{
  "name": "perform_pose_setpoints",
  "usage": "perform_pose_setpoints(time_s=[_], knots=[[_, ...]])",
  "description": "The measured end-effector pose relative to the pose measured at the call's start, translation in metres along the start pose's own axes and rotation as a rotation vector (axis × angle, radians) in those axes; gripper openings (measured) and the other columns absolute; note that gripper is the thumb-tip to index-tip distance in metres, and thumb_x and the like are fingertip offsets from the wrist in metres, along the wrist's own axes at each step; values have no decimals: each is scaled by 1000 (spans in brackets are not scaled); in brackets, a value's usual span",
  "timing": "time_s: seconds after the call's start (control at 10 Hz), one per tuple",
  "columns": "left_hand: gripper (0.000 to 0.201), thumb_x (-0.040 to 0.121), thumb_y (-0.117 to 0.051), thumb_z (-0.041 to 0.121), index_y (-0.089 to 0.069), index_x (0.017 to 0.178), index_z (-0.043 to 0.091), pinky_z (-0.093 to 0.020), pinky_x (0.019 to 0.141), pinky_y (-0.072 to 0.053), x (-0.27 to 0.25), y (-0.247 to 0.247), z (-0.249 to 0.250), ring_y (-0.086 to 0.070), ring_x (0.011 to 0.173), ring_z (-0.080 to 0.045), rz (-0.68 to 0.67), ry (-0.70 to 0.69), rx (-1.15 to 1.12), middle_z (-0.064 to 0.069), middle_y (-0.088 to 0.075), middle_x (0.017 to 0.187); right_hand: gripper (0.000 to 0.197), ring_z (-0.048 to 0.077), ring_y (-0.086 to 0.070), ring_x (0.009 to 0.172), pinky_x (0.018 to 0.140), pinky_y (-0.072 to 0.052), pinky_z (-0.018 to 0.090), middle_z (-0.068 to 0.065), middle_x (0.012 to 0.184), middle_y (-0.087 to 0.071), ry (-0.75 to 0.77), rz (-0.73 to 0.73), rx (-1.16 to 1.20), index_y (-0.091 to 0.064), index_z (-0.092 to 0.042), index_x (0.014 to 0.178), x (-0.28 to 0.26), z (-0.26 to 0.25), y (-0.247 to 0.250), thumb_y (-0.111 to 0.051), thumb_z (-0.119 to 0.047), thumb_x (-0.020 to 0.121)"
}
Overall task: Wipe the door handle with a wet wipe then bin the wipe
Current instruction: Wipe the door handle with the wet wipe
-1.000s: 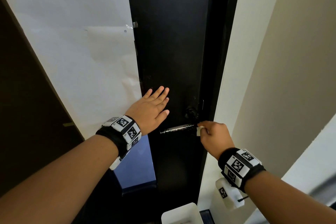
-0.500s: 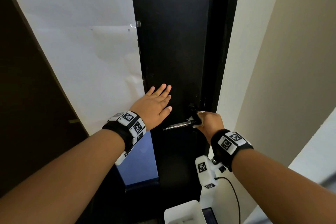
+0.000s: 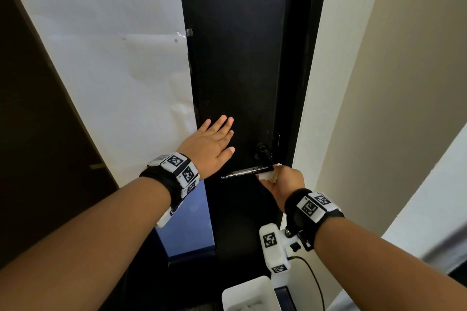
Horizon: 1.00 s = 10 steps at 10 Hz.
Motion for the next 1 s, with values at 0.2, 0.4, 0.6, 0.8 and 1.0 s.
perform_pose_setpoints(time_s=[0.2, 0.4, 0.6, 0.8, 1.0], knots=[[56, 100, -16, 40, -10, 151, 15, -33, 120, 5, -9, -4, -2, 15, 145, -9, -35, -17, -127, 2, 7, 160, 48, 27, -55, 83, 68, -58, 35, 27, 125, -50, -29, -41, 130, -27, 6, 142, -18, 11, -20, -35, 3, 95], [54, 101, -20, 37, -14, 150, 15, -29, 119, 4, -32, -3, -15, 11, 145, -7, 28, 12, -302, 2, 1, 161, 46, 35, -56, 110, 82, -59, 40, 27, 144, -40, -83, -86, 148, -32, 4, 140, -33, 30, -53, -38, 3, 95], [55, 101, -21, 37, -13, 150, 14, -29, 120, 3, -53, -8, -28, 11, 146, -8, 14, 41, -315, 2, 3, 161, 32, 40, -65, 99, 83, -59, 44, 27, 117, -61, -198, 40, 297, -57, 1, 121, -40, 51, -68, -51, 4, 90], [55, 101, -22, 37, -13, 151, 14, -30, 120, 2, -64, -16, -35, 11, 146, -9, 11, 44, -319, 1, 3, 161, 26, 37, -68, 93, 89, -56, 43, 24, 99, -67, -219, 48, 256, -60, 5, 114, -46, 62, -81, -47, 3, 92], [55, 100, -20, 39, -15, 150, 17, -29, 120, 2, -67, -18, -33, 10, 146, -9, 27, 9, -312, 2, 1, 161, 44, 34, -50, 127, 63, -58, 28, 24, 148, -37, -164, -8, 222, -25, 2, 144, -50, 54, -92, -25, 0, 100]])
Point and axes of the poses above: each hand's wrist, its own x-axis towards the middle knuckle, its own y-axis out of the back of the hand, z = x × y, the point moved 10 cm from there along x, towards the middle knuckle
